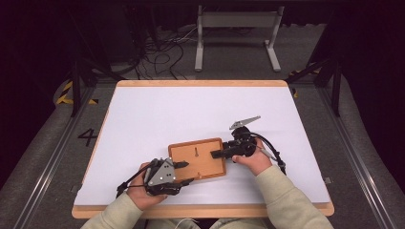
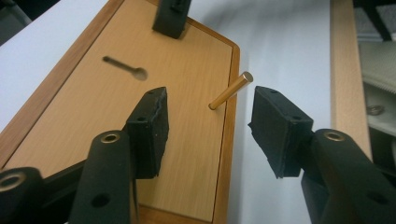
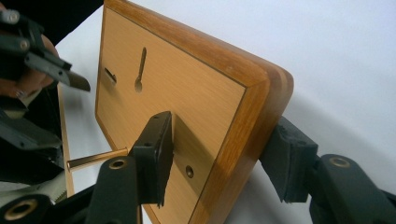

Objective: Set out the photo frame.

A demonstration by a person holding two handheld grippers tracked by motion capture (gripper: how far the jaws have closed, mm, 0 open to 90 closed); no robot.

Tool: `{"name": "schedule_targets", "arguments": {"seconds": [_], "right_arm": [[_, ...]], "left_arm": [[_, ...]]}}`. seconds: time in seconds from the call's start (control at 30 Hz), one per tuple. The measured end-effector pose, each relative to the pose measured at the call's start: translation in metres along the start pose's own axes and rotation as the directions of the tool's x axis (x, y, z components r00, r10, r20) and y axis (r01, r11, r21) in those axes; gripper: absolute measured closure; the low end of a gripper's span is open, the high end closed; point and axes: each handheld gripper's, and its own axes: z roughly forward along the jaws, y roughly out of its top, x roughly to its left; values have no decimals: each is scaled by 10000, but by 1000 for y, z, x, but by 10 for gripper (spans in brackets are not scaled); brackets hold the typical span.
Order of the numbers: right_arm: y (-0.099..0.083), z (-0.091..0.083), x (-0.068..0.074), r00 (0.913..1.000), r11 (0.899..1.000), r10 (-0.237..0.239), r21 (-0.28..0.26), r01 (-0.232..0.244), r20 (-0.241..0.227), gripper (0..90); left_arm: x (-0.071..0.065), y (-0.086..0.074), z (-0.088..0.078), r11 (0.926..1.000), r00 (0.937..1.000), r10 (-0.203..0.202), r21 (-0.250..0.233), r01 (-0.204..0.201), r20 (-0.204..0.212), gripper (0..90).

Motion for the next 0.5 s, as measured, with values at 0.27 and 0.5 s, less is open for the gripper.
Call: {"name": "schedule_targets", "arguments": {"seconds": [0.27, 0.5], "right_arm": [[-3, -10, 14, 9940, 9945, -1035, -124, 1040, 367, 505], [-7, -16, 25, 9801, 9820, -1870, -139, 1883, 670, 517]], "left_arm": [[12, -7, -25, 9915, 9935, -1069, -785, 1035, -401, 424], [25, -14, -47, 9716, 9775, -1847, -1686, 1661, -1019, 410]]}}
